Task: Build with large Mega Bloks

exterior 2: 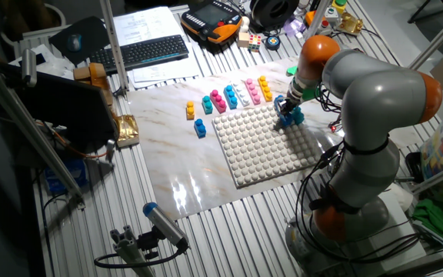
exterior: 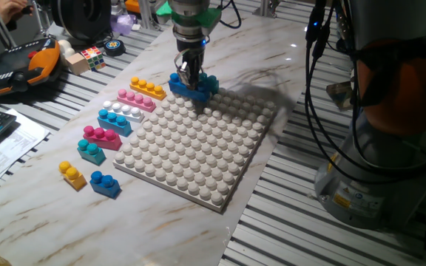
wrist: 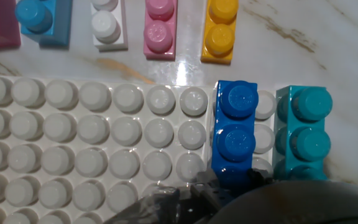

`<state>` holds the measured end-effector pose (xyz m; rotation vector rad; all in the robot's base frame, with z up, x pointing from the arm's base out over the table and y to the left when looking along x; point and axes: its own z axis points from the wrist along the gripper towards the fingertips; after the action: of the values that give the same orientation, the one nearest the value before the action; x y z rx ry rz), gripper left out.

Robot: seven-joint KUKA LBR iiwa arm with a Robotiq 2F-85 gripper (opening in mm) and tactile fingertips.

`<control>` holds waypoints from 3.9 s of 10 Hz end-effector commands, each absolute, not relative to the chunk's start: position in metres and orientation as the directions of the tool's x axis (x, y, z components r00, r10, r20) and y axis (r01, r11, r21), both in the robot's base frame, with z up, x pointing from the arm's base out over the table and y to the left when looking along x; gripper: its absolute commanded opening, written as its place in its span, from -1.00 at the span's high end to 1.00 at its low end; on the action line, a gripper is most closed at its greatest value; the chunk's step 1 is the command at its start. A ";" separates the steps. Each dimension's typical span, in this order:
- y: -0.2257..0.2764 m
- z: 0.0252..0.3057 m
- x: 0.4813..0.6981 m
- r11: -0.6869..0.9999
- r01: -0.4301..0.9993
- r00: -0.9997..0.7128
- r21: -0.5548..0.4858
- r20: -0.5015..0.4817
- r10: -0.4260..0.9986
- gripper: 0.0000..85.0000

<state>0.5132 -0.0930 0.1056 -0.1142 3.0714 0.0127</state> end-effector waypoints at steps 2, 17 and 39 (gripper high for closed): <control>-0.093 0.102 0.513 0.997 -0.077 -0.995 0.007 -0.072 -0.076 0.98; -0.093 0.074 0.513 0.996 -0.080 -0.994 0.037 -0.082 -0.077 0.98; -0.087 0.115 0.592 1.000 0.004 -0.997 -0.019 -0.079 0.003 -0.08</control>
<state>0.5918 -0.0868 0.1142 0.0038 3.0618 -0.0306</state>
